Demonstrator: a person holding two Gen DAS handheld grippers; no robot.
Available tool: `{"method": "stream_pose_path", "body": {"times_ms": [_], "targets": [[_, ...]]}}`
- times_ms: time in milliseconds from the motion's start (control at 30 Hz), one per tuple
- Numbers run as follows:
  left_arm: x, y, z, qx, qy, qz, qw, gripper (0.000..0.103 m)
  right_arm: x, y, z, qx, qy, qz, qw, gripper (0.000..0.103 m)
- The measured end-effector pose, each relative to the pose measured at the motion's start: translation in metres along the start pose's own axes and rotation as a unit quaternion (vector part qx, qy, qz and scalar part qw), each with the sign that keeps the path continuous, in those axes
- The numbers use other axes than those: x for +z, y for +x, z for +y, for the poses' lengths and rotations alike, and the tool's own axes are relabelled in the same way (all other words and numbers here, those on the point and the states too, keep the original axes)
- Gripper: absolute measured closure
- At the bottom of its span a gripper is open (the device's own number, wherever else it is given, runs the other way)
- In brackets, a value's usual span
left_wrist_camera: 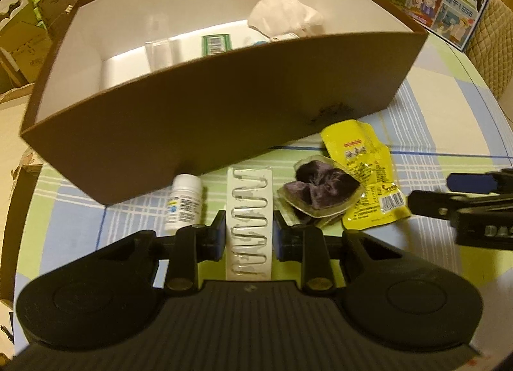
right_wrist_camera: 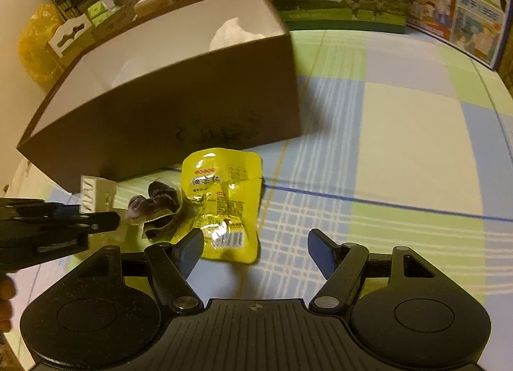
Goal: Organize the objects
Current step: 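Lower the left gripper onto the white capsule blister pack and close it, then grasp the yellow snack packet with the right gripper while the left holds the blister pack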
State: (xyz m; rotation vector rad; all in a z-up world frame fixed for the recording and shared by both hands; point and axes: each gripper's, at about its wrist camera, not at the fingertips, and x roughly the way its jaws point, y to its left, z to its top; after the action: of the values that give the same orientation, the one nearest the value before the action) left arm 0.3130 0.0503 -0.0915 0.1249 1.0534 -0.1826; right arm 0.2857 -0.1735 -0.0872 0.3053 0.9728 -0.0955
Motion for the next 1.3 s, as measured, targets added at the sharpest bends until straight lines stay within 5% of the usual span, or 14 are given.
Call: {"method": "stream_pose_path", "body": {"times_ms": [400, 967, 1300], "targets": [[-0.003, -0.003, 0.017, 0.011, -0.022, 0.003, 0.9997, 0.079, 0.016, 0.046, 0.022, 0.019, -0.027, 0.000, 0.999, 0.034], [-0.001, 0.005, 0.018, 0.007, -0.022, 0.011, 0.9997, 0.079, 0.015, 0.066, 0.045, -0.035, -0.090, -0.006, 0.995, 0.031], [-0.001, 0.006, 0.019, 0.009, -0.022, 0.012, 0.9996, 0.079, 0.014, 0.068, 0.045, -0.033, -0.115, -0.004, 0.993, 0.037]]}}
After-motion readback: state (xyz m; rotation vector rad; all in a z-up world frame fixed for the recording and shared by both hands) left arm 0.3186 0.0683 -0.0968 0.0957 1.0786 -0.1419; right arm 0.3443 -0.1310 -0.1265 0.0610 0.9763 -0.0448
